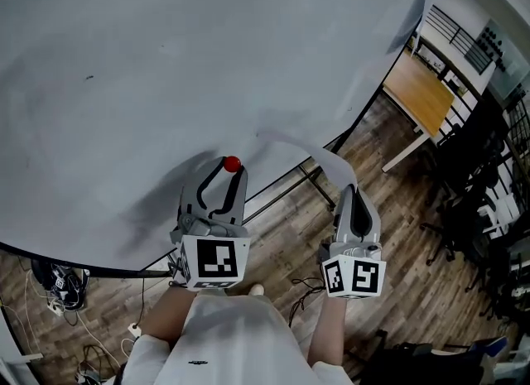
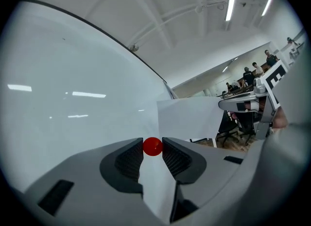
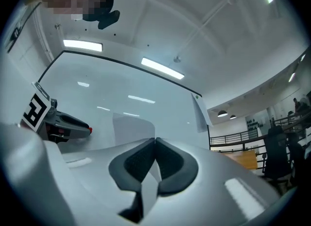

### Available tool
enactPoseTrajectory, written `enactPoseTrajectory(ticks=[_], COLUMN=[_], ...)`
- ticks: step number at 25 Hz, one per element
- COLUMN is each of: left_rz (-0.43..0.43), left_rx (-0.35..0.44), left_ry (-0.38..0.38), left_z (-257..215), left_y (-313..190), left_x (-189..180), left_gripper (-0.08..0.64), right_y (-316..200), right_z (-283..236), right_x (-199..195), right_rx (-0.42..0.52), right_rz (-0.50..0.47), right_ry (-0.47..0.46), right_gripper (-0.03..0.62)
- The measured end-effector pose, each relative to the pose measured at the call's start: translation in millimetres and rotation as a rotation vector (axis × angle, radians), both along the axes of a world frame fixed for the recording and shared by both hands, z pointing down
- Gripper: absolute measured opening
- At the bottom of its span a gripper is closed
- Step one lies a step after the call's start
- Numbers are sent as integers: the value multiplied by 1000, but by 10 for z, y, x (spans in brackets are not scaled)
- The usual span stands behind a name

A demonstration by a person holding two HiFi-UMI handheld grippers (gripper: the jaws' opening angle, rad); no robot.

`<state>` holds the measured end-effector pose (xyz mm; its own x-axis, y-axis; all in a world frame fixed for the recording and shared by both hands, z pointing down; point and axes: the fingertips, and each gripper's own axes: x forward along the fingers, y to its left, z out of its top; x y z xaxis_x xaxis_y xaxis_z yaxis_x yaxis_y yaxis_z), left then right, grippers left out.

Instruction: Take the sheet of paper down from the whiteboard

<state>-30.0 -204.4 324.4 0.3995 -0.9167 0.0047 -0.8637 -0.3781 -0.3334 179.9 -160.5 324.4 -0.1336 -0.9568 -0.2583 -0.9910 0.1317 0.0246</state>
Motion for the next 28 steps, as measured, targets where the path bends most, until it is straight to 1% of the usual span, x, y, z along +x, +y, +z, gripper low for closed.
enactPoseTrajectory(ticks=[6, 9, 15, 19, 24, 28], left_rz=[27, 54, 117, 154, 196, 203], left_rx=[-43, -62, -129, -169, -211, -225], left_ry=[39, 45, 71, 98, 138, 148], left_z=[213, 321, 540, 661, 747, 796], left_y=[101, 195, 273, 318, 338, 347], left_x=[-30, 29, 115, 153, 223, 215], left_gripper=[123, 123, 123, 123, 123, 123], right_y=[210, 307, 450, 502, 507, 509], right_z=[298, 432, 659, 717, 741, 743], right_x=[178, 251, 315, 260, 177, 140], right_rx=[-50, -70, -116, -130, -145, -156], right_rz=[77, 116, 171, 177, 169, 165], right_ry=[-54, -43, -28, -37, -19, -13], right_gripper=[9, 9, 9, 9, 9, 9])
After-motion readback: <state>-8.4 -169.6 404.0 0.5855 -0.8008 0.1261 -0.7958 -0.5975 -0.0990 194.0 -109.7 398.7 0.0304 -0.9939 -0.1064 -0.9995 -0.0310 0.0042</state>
